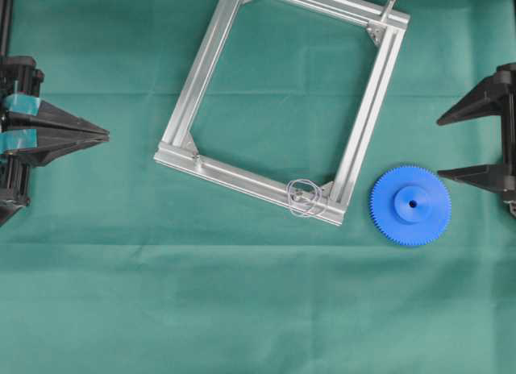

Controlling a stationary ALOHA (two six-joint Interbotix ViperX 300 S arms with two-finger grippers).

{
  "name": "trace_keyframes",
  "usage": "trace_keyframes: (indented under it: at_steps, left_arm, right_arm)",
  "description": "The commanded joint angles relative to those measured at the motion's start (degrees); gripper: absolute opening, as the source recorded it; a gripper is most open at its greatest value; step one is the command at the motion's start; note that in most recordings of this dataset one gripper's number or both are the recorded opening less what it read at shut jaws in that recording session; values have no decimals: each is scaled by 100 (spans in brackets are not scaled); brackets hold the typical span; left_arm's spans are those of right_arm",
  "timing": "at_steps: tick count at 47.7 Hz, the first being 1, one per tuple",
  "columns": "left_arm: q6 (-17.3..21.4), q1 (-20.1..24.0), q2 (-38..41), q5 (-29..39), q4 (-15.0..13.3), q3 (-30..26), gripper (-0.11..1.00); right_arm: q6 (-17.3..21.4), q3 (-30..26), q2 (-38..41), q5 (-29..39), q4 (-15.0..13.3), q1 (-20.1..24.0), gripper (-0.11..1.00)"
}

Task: Find the location of the shaft and insert the gear.
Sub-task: 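Open the right gripper and move it toward the blue gear, then lower the right gripper over the blue gear's hub and close on it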

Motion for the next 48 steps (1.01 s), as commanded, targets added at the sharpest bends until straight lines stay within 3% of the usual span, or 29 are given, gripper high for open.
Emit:
trace_keyframes:
  at_steps: [1, 21, 48]
  left_arm:
    - [0, 9, 62, -35, 0, -132, 1]
    - [0, 97, 62, -35, -9, -88, 1]
    - [0, 149, 62, -35, -9, -62, 1]
  right_arm:
    - [62, -185, 141, 378, 9, -9, 93]
    - [123, -202, 369, 879, 18, 0, 92]
    - [299, 0, 1222, 598, 53, 290, 92]
